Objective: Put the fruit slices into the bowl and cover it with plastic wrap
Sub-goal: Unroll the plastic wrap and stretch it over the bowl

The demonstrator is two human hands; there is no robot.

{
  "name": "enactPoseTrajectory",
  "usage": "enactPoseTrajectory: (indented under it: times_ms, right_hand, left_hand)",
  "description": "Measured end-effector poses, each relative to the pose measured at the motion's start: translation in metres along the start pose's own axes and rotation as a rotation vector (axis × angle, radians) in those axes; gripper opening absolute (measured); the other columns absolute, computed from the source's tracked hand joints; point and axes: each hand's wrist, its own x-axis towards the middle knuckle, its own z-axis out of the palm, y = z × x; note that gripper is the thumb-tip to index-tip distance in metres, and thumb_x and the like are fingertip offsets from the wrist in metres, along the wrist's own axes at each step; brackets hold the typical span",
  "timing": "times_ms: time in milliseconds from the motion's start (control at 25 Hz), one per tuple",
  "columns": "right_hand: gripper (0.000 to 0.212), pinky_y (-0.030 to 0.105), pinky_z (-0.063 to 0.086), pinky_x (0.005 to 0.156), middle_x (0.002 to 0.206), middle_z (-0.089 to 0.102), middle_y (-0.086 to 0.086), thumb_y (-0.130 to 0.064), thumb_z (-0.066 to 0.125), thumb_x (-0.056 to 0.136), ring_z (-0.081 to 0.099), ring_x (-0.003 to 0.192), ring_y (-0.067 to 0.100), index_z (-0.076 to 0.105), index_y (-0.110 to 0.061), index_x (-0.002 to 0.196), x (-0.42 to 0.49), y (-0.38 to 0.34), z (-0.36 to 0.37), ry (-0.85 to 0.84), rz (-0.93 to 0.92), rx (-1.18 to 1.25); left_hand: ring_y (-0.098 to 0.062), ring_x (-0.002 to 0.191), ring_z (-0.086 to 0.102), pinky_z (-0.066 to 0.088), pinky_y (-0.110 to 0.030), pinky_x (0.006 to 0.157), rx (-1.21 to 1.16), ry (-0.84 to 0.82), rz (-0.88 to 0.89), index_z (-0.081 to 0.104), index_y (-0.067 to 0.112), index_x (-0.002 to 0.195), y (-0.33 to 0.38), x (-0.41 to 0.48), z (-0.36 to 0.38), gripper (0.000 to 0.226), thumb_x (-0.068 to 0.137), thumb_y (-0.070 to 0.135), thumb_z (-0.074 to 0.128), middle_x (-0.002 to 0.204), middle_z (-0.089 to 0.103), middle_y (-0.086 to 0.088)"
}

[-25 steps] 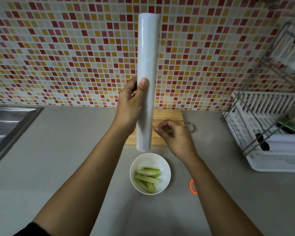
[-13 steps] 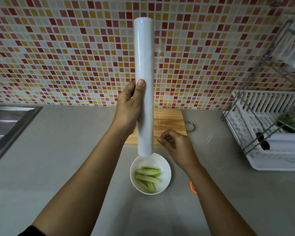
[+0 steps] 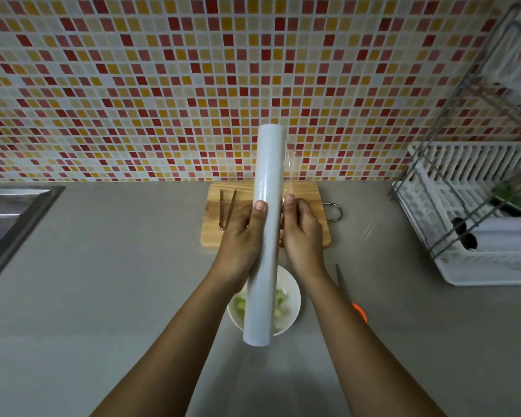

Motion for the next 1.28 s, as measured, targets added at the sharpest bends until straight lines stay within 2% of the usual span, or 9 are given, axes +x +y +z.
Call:
enactPoseTrajectory:
  times_ms: [120, 200, 320, 480, 640, 840, 960, 1120, 1280]
  right_hand:
    - [0.032, 0.023, 0.037, 0.056, 0.054, 0.049, -0.006, -0.035, 0.044, 0.096, 0.044, 0.052, 0.001, 0.053, -0.017, 0.070, -0.004, 0.017, -0.002, 0.053, -0.022, -0.052]
    - [0.031, 0.025, 0.040, 0.057, 0.058, 0.053, -0.006, -0.034, 0.046, 0.095, 0.046, 0.055, 0.001, 0.053, -0.020, 0.069, -0.005, 0.025, -0.006, 0.031, 0.004, -0.040]
    - [0.032, 0.013, 0.037, 0.053, 0.057, 0.053, -0.009, -0.032, 0.046, 0.095, 0.049, 0.053, -0.003, 0.051, -0.030, 0.064, -0.009, 0.039, -0.019, 0.024, 0.031, -0.095]
    - [0.031, 0.016, 0.037, 0.054, 0.059, 0.054, -0.007, -0.038, 0.043, 0.095, 0.048, 0.052, -0.003, 0.052, -0.026, 0.069, -0.014, 0.061, -0.034, 0.018, 0.168, -0.186]
    - [0.031, 0.021, 0.042, 0.057, 0.057, 0.060, -0.015, -0.045, 0.043, 0.093, 0.052, 0.054, -0.004, 0.058, -0.033, 0.069, -0.015, 0.065, -0.037, -0.004, 0.196, -0.147]
    - [0.038, 0.034, 0.053, 0.077, 0.090, 0.070, -0.009, -0.062, 0.036, 0.087, 0.066, 0.086, 0.012, 0.066, -0.038, 0.087, 0.010, 0.042, -0.039, -0.160, 0.338, 0.072]
    - [0.028, 0.033, 0.049, 0.075, 0.086, 0.067, -0.008, -0.055, 0.048, 0.085, 0.063, 0.082, 0.013, 0.063, -0.031, 0.081, 0.036, 0.017, -0.028, -0.092, 0.283, 0.029]
    - [0.010, 0.034, 0.047, 0.070, 0.088, 0.065, -0.001, -0.039, 0.053, 0.089, 0.059, 0.077, 0.018, 0.058, -0.030, 0.085, 0.049, 0.004, -0.028, 0.159, 0.220, 0.114]
    - [0.048, 0.029, 0.051, 0.064, 0.096, 0.066, 0.000, -0.064, 0.033, 0.088, 0.065, 0.077, 0.014, 0.057, -0.028, 0.108, 0.020, 0.019, -0.033, -0.149, 0.414, 0.151]
  left_hand:
    - [0.010, 0.081, 0.063, 0.049, -0.010, 0.063, 0.021, 0.015, -0.068, 0.053, 0.051, 0.091, -0.009, -0.009, 0.008, 0.021, 0.087, 0.067, 0.039, 0.090, 0.064, 0.021]
    - [0.003, 0.082, 0.064, 0.053, -0.019, 0.067, 0.030, 0.047, -0.124, 0.045, 0.048, 0.091, -0.016, -0.011, 0.015, 0.031, 0.074, 0.070, 0.057, 0.094, 0.060, 0.019]
    - [-0.010, 0.081, 0.064, 0.056, -0.034, 0.072, 0.098, 0.140, -0.222, 0.044, 0.032, 0.088, -0.033, -0.010, 0.015, 0.043, 0.069, 0.055, 0.074, 0.091, 0.060, 0.007]
    - [-0.015, 0.075, 0.066, 0.053, -0.032, 0.069, 0.037, 0.075, -0.310, 0.063, 0.022, 0.090, -0.053, -0.015, 0.010, 0.031, 0.077, 0.051, 0.067, 0.087, 0.069, -0.001]
    - [-0.013, 0.084, 0.065, 0.055, -0.034, 0.075, 0.105, 0.098, -0.274, 0.059, 0.031, 0.095, -0.058, -0.018, 0.016, 0.032, 0.077, 0.056, 0.064, 0.092, 0.067, 0.006]
    - [-0.010, 0.081, 0.065, 0.054, -0.031, 0.069, 0.139, 0.127, -0.237, 0.056, 0.032, 0.094, -0.055, -0.020, 0.019, 0.032, 0.077, 0.057, 0.065, 0.090, 0.064, 0.011]
    - [-0.006, 0.080, 0.063, 0.050, -0.026, 0.065, 0.160, 0.101, -0.220, 0.056, 0.030, 0.097, -0.054, -0.024, 0.024, 0.034, 0.078, 0.058, 0.063, 0.089, 0.063, 0.013]
    - [-0.008, 0.081, 0.063, 0.052, -0.028, 0.067, 0.148, 0.121, -0.211, 0.054, 0.030, 0.097, -0.050, -0.026, 0.025, 0.034, 0.079, 0.057, 0.062, 0.090, 0.062, 0.013]
    - [-0.006, 0.082, 0.061, 0.052, -0.029, 0.069, 0.179, 0.143, -0.180, 0.052, 0.029, 0.101, -0.047, -0.022, 0.020, 0.034, 0.082, 0.056, 0.059, 0.090, 0.061, 0.014]
